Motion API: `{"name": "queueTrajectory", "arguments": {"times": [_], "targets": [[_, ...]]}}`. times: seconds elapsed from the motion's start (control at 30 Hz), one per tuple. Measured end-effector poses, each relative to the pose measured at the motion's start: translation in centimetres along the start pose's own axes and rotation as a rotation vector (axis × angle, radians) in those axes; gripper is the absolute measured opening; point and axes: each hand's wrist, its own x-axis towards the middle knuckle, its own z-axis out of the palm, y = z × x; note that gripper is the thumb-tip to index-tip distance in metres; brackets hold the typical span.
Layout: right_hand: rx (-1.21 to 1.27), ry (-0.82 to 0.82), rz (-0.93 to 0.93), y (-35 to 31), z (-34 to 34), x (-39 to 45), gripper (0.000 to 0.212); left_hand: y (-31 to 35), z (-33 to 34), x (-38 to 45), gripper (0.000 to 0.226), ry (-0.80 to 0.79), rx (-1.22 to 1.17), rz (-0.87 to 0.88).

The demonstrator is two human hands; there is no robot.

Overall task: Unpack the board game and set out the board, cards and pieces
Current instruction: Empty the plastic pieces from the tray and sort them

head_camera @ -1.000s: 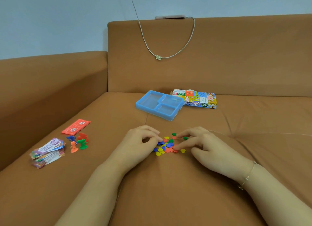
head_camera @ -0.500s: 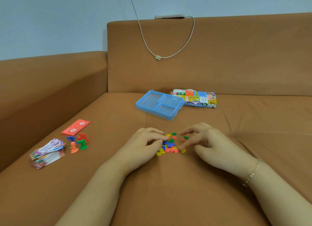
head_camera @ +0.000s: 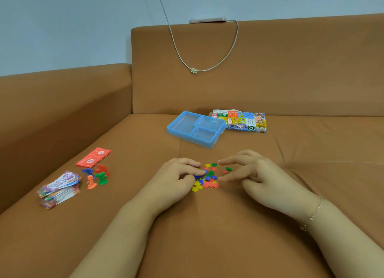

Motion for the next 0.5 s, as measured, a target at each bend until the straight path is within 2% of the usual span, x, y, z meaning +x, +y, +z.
{"name": "queueTrajectory", "arguments": {"times": [0.03,0.13,0.27,0.37,0.5], "targets": [[0.017,-0.028,-0.018,-0.2,0.1,0.0,0.063,-0.1,0.0,0.0,0.053,0.002,-0.007,-0.004],[0.027,-0.088,-0.029,-0.2,0.7,0.1,0.059,-0.3,-0.2,-0.1,0.042,0.046,-0.040,0.012],[0.030,-0.017,0.015,0.7,0.5,0.1,0.051,-0.6,-0.8,-0.2,0.041,0.177,-0.106,0.006],[-0.006,0.006,0.011,0.8,0.4,0.1,0.047,-0.8,-0.8,-0.3,0.043,0.159,-0.083,-0.006],[0.004,-0.001,-0.019,0.3,0.6,0.2,0.053,-0.8,-0.5,-0.2,0.040,0.100,-0.016,0.007]]}}
